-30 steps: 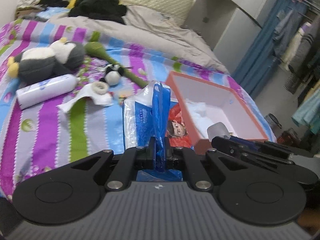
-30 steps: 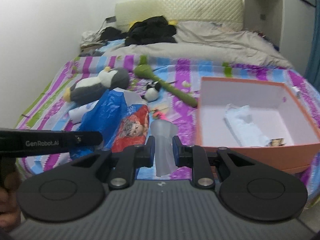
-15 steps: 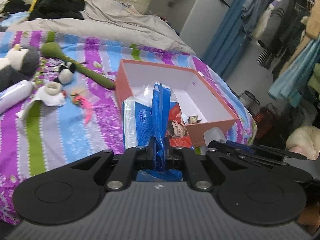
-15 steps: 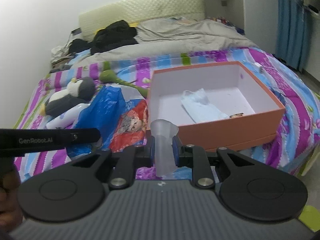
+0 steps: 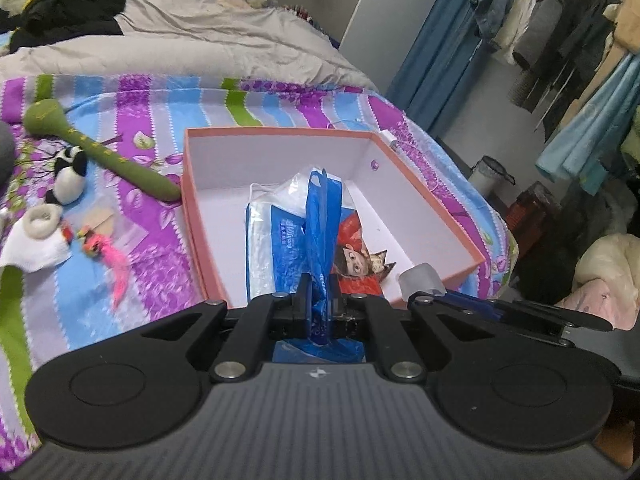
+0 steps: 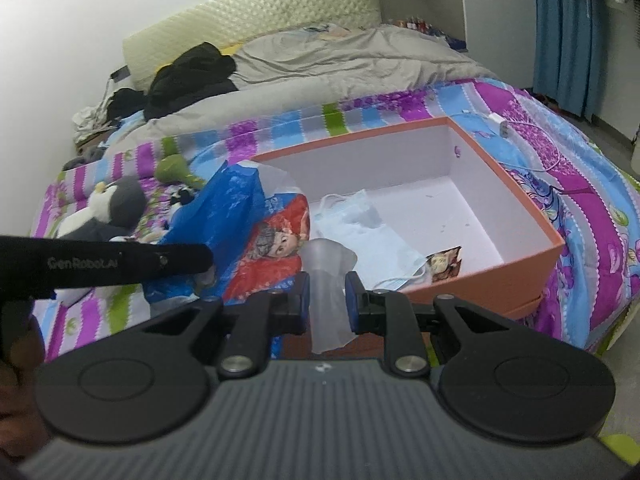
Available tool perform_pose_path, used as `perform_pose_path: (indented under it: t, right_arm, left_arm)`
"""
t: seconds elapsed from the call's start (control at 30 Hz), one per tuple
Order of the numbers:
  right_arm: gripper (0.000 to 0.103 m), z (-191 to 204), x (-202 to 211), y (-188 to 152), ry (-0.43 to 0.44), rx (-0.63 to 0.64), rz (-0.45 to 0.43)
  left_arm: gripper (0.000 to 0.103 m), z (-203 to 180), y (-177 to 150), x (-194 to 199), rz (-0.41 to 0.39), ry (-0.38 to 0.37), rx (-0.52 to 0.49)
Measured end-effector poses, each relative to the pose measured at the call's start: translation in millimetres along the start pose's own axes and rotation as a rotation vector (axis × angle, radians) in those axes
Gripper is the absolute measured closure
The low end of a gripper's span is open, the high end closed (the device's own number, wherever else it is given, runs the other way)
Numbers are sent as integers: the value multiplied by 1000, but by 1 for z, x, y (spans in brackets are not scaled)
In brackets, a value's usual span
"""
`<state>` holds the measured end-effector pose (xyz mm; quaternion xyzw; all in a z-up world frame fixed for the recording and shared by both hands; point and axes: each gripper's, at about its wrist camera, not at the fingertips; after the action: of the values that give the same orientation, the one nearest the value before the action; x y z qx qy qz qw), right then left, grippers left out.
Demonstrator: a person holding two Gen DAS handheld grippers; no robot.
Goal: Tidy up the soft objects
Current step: 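Carry the tissue pack with the left tool while the right tool carries the cup over the orange box, then open the left tool to drop the tissue pack into the box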
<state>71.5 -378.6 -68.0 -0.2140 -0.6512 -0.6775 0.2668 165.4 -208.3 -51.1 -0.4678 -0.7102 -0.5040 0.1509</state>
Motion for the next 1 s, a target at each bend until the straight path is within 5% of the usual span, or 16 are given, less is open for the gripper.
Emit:
perform_pose_path:
  t: [0.6, 0.73, 1.0]
  right_arm:
    - [80, -71, -124, 19, -11, -78, 140]
    - [77, -78, -134, 17, -15, -88, 160]
    - [73, -81, -127, 17, -13, -114, 160]
  left_arm:
    - [95, -5, 61, -166, 173, 33, -25]
    - [94, 2, 60, -183, 200, 42, -10]
    - [75, 7, 58, -173, 193, 39, -12]
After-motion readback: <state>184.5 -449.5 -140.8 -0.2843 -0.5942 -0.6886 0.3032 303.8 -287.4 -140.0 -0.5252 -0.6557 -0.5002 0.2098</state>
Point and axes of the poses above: each gripper's, at about its wrist camera, not at the fingertips, and x roughly against the way its jaws point, z to its left, y to its top, and after that the axes turned 12 degrees about x, right-handed
